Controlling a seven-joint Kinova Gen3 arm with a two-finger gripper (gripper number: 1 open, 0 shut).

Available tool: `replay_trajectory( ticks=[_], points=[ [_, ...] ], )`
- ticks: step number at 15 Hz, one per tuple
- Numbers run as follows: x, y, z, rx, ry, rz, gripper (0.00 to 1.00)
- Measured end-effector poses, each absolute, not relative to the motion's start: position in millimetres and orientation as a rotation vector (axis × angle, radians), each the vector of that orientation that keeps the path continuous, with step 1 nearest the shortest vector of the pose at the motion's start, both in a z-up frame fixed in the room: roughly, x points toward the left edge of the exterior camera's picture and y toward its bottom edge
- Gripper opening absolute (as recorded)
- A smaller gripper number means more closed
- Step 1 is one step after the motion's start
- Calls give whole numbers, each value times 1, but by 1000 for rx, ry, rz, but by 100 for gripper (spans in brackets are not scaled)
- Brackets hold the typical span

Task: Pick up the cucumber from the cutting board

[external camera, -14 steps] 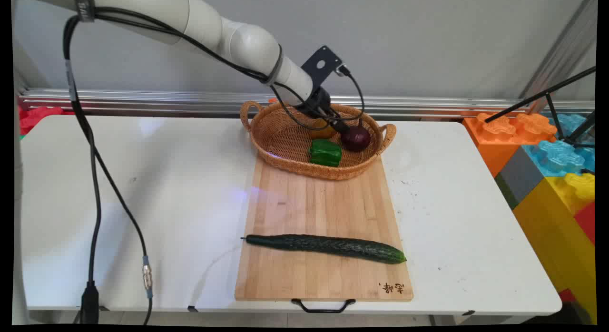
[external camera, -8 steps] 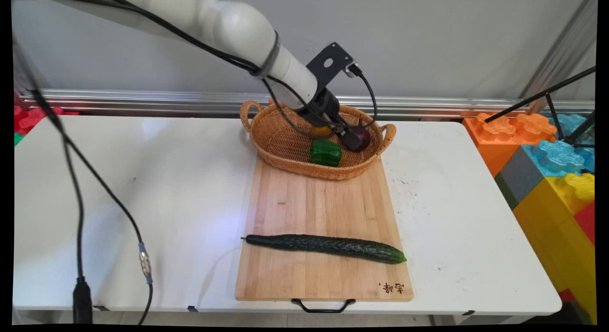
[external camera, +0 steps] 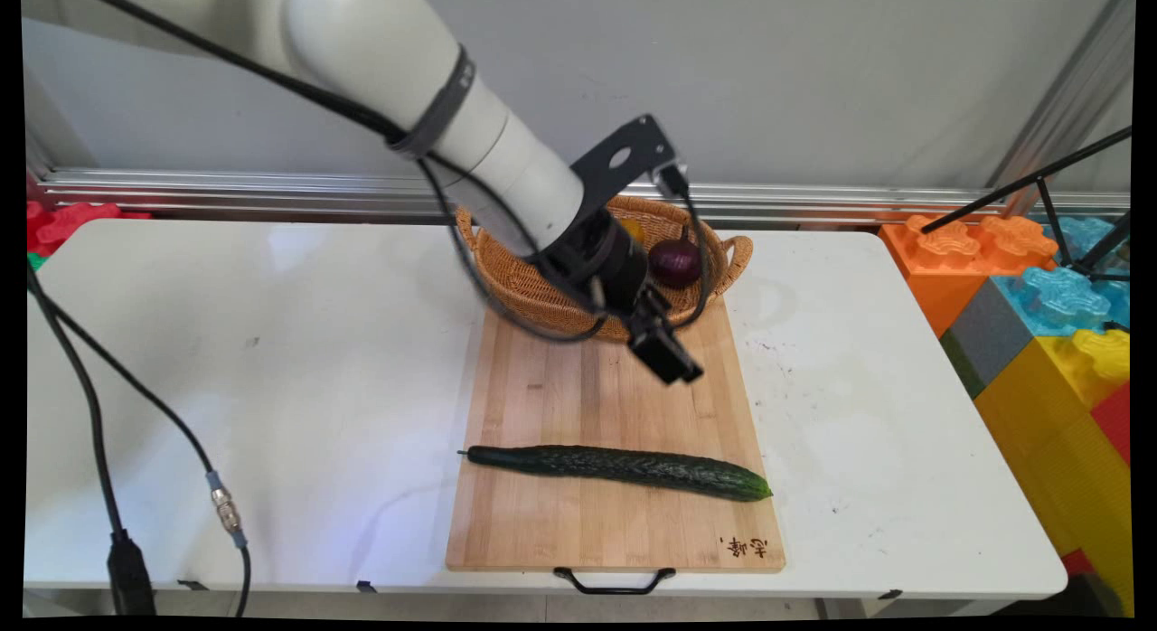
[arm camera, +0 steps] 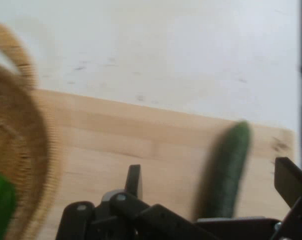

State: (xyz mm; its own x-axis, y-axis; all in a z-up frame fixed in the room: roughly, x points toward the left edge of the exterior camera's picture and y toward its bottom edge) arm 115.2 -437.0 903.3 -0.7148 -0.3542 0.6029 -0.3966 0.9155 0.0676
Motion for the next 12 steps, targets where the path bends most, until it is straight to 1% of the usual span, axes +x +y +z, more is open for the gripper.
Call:
replay_trajectory(
  ticks=[3,4,12],
  points=[
    [118,-421,899,432,-2470,54,100],
    [120,-417,892,388,-2490,42,100],
    [135,-408,819,224,-2637,-27,100]
  ],
)
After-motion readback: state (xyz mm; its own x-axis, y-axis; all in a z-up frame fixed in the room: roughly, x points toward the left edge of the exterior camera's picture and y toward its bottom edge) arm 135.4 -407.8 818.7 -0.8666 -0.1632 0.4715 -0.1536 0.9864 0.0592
